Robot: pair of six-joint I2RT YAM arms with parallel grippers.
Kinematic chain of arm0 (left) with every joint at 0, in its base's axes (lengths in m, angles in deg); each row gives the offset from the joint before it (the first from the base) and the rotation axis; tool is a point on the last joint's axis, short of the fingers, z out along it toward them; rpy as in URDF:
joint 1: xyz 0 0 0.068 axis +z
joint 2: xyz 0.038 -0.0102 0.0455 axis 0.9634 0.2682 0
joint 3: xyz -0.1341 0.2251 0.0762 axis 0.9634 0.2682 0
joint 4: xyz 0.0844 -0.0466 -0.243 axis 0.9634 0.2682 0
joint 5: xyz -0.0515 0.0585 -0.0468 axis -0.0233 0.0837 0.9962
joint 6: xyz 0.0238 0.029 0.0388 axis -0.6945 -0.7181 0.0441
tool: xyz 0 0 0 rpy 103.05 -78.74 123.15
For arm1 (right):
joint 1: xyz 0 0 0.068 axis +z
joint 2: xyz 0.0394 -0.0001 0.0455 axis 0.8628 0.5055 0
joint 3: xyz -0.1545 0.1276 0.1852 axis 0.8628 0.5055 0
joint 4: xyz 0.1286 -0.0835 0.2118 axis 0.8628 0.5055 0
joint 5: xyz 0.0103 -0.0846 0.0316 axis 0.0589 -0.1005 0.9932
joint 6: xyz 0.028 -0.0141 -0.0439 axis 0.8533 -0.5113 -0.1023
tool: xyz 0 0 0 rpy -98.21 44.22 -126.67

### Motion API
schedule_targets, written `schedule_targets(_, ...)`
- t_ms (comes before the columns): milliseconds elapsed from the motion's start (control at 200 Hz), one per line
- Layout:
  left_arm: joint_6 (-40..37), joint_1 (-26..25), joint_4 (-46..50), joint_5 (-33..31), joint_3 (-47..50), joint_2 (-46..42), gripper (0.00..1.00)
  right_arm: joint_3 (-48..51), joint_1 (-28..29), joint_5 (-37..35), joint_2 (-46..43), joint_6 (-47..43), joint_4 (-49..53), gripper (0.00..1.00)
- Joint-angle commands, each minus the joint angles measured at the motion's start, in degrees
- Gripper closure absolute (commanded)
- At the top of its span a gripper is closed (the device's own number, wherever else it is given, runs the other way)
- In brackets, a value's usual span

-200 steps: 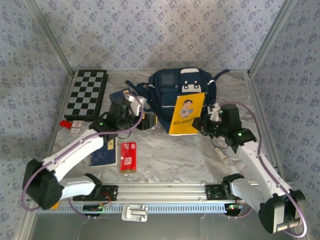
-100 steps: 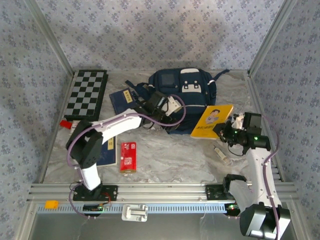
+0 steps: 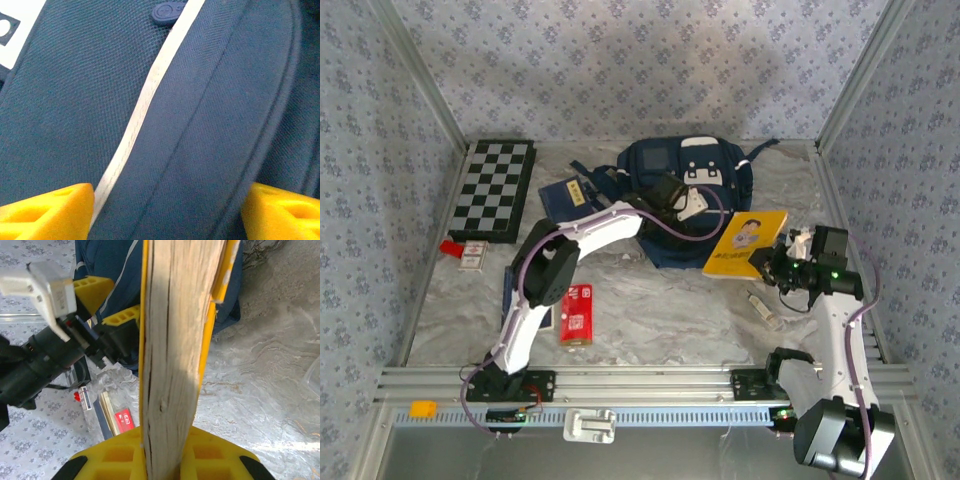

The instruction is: Pack the student bag

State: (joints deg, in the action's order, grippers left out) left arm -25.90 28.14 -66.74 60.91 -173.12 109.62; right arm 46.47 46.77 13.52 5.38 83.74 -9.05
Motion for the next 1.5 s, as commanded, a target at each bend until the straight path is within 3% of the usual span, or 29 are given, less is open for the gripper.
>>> schedule_targets(0, -2.3, -0.4, 3.5, -2.7, -4.9, 3.0, 0.33, 0.5, -0.4, 2.8, -0.2, -1.4, -2.0, 1.00)
schedule_targets(165, -1.7, 0.3, 3.9, -1.8, -6.2, 3.1, 0.73, 0.7, -0.5, 3.1, -0.2, -1.5, -2.1, 1.00)
schedule_targets(335, -0.2, 0.3, 4.0, -0.3, -3.8, -0.7, 1.00, 0.3, -0.6, 2.5, -0.5, -2.5, -0.1, 1.00)
schedule_targets(780, 6.7, 0.6, 3.7, -3.1, 1.7, -15.6, 1.00, -5.8, 0.1, -2.1, -4.5, -4.2, 13.0, 1.00)
schedule_targets(1054, 9.8, 2.6, 4.0, -1.4, -0.8, -19.1, 1.00, -8.2, 5.6, -4.6, -4.3, -5.1, 17.8, 1.00)
schedule_targets(1179, 11.7, 3.1, 4.2, 0.9, -2.7, -19.8, 1.00, -7.3, 12.0, -3.9, -2.9, -1.5, 13.1, 1.00)
schedule_targets(1329, 12.8, 3.2, 4.0, 3.9, -3.1, -20.7, 1.00, -4.7, 20.5, -2.6, -0.8, 6.1, -2.4, 1.00)
schedule_targets(1494, 13.6, 3.2, 3.4, 4.9, -2.3, -22.6, 1.00, -1.7, 24.1, -3.9, 4.6, 10.2, -16.6, 1.00)
